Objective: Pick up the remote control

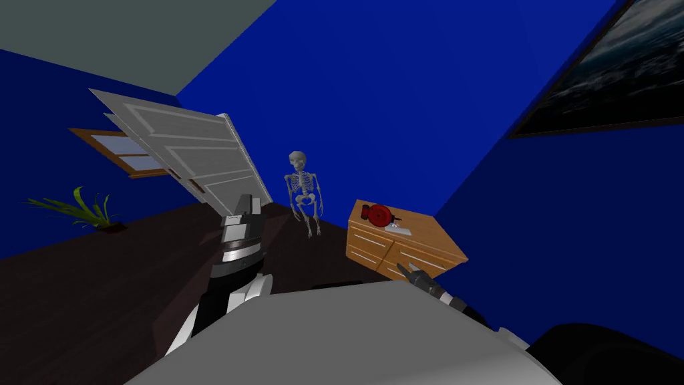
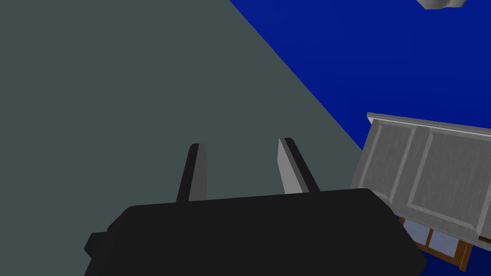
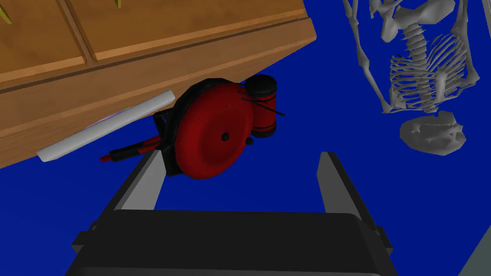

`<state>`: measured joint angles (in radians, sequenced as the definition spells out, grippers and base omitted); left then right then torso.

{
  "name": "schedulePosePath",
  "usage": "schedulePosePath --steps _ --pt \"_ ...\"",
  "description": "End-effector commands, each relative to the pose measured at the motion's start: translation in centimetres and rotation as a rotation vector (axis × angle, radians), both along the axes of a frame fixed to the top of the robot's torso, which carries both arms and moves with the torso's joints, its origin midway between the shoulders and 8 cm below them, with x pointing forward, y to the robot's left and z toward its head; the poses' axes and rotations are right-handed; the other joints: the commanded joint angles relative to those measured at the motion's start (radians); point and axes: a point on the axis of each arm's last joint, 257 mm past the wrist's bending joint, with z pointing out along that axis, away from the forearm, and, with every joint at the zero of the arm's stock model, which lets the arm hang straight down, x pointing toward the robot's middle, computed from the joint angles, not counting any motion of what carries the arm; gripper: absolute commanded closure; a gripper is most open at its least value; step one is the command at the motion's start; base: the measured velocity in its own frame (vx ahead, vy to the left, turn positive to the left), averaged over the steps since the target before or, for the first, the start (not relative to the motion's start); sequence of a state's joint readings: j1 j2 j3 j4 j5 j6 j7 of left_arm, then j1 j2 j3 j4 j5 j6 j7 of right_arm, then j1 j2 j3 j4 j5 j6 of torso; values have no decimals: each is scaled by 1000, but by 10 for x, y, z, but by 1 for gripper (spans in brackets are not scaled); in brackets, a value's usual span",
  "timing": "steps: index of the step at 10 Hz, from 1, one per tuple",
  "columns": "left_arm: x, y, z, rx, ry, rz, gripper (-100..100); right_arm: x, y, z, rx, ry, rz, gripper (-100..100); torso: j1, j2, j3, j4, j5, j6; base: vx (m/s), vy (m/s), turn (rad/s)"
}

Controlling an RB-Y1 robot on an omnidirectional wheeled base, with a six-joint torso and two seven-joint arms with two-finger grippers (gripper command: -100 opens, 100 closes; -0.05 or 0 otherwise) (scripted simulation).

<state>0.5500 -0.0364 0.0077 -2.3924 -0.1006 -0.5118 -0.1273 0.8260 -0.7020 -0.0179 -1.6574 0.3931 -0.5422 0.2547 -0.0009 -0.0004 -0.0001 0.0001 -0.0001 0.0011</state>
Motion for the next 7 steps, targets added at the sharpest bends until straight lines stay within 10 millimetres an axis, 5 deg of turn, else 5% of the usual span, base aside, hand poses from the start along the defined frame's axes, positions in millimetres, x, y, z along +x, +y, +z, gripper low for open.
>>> schedulePosePath --steps 1,7 --pt "0 0 0 0 0 0 0 -28 -17 -18 -76 68 37 -100 0 0 0 0 0 0 18 33 343" --pt "0 0 0 0 0 0 0 -90 -61 -56 -223 227 95 -100 0 -1 -1 0 0 -1 27 24 181"
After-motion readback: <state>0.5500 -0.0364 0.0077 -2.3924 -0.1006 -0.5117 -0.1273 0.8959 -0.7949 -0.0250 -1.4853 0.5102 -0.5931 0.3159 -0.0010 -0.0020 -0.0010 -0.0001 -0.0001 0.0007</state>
